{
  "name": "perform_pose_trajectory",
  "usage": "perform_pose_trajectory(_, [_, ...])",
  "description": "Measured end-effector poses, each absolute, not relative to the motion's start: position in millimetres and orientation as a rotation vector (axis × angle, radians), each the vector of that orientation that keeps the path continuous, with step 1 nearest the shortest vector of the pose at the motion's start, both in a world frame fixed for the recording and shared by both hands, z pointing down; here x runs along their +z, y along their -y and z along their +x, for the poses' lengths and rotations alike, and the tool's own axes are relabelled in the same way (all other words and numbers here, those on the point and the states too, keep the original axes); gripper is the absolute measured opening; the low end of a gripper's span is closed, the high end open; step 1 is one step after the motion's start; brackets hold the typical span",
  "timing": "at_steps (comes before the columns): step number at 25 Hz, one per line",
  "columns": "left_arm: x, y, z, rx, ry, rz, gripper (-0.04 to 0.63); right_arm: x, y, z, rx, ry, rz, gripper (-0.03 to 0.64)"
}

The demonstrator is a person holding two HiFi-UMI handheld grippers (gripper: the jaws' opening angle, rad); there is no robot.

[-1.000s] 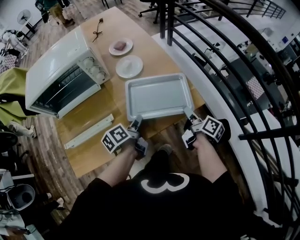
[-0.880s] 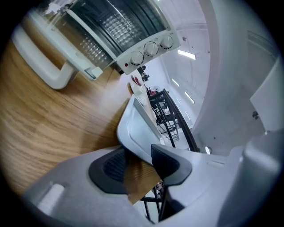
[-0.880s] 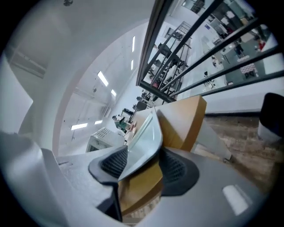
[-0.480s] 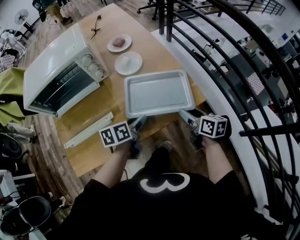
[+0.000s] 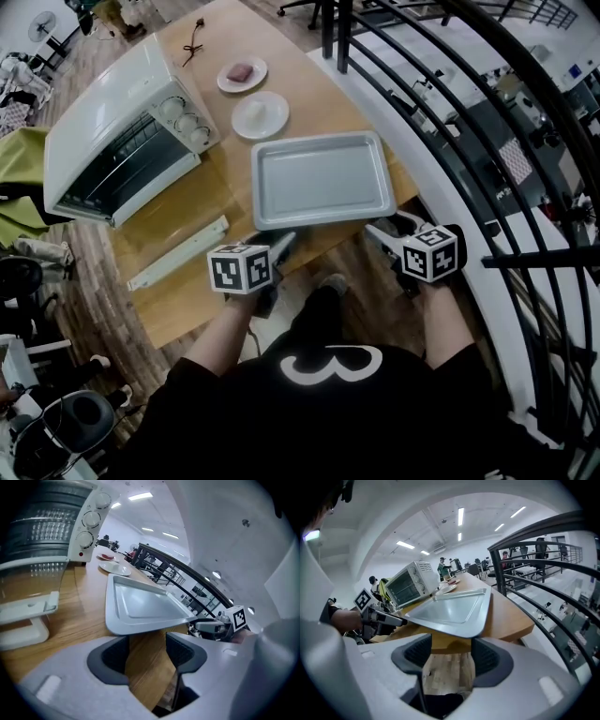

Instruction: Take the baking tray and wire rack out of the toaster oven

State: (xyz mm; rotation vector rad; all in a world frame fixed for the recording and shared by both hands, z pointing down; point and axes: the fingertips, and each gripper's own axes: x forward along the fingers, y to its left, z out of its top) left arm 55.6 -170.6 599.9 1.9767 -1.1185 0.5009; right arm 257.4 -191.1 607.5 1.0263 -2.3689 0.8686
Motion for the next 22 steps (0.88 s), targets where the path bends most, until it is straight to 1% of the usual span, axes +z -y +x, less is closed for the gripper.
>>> perform_pose_trajectory(5, [608, 161, 54, 0.597, 1.085, 1.981, 0.230, 616, 186, 263, 0.850, 2.275, 1.013, 0.255])
perform_pose_trajectory(10, [606, 153, 47, 0.605, 1.087, 1.962, 0.230, 622, 182, 268, 0.840, 2.205, 1.019, 0.255])
perform_pose_trajectory(14, [597, 148, 40, 0.554, 1.112, 1.966, 0.230, 611, 183, 275, 0.925, 2.213, 1.101, 0.255])
perform_pose_trajectory(16, [583, 143, 36, 0.484, 1.134, 1.992, 0.222, 595, 177, 273, 0.982, 2.255, 1.150, 0.255])
perform_pose_trajectory(17, [571, 140, 34, 0.428, 1.148, 2.008, 0.186, 583, 172, 268, 1.003, 2.290, 1.160, 0.251])
perform_pose_trajectory(18, [558, 136, 32, 0.364, 1.161, 2.022, 0.130, 570, 165, 260, 1.009, 2.330, 1.151, 0.211])
perform_pose_trajectory(19, [544, 131, 29, 0.302, 1.173, 2.035, 0.091, 557, 157, 250, 1.000, 2.375, 1.124, 0.189])
perform_pose_trajectory(20, [530, 125, 26, 0.248, 1.183, 2.049, 0.062, 543, 147, 238, 0.983, 2.423, 1.085, 0.166])
perform_pose_trajectory(21, [515, 118, 24, 0.202, 1.192, 2.066, 0.043, 530, 137, 225, 0.966, 2.472, 1.043, 0.114])
perform_pose_trajectory(22, [501, 111, 22, 0.164, 1.200, 2.088, 0.030, 517, 127, 212, 0.952, 2.521, 1.000, 0.077])
